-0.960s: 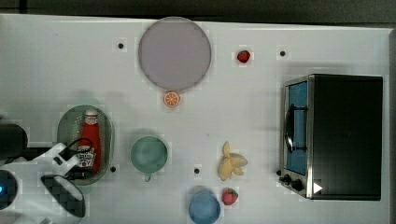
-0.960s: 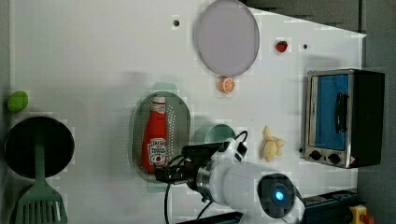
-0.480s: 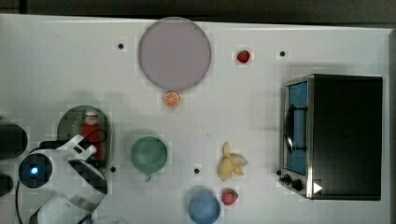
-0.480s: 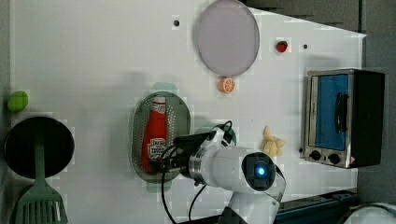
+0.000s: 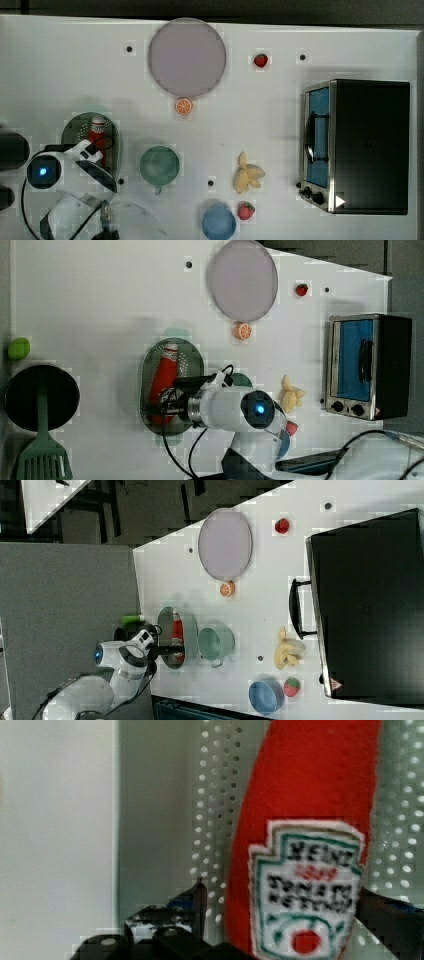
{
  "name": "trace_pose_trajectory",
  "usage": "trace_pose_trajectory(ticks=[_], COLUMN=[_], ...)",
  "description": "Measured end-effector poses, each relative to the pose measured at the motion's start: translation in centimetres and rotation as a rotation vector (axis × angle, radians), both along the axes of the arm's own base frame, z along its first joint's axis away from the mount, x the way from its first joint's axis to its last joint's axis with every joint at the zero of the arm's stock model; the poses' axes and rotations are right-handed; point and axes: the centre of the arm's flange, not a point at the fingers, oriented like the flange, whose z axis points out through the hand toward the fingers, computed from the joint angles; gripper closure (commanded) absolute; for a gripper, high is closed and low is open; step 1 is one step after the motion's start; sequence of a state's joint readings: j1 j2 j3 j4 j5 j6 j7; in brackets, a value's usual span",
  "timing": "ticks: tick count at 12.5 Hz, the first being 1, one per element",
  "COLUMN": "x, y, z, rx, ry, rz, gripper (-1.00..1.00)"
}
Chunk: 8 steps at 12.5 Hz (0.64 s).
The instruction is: Pick ketchup from strainer and place it on the table
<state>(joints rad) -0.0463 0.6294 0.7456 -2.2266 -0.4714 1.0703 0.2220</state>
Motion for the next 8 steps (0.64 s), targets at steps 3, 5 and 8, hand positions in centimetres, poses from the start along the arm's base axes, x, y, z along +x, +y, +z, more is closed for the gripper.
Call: trace_pose_trajectory(ticks=[3, 5, 8], x=[0.9, 0.9, 0.7], y=[-0.8, -1.3, -0.6], z=[-1.9, -2.3, -1.4], rx=[-0.019, -0.04, -0.033], ry=[0.004, 0.008, -0.006], rz=[-0.026, -0.026, -0.023], gripper=[-0.68, -0.21, -0.19])
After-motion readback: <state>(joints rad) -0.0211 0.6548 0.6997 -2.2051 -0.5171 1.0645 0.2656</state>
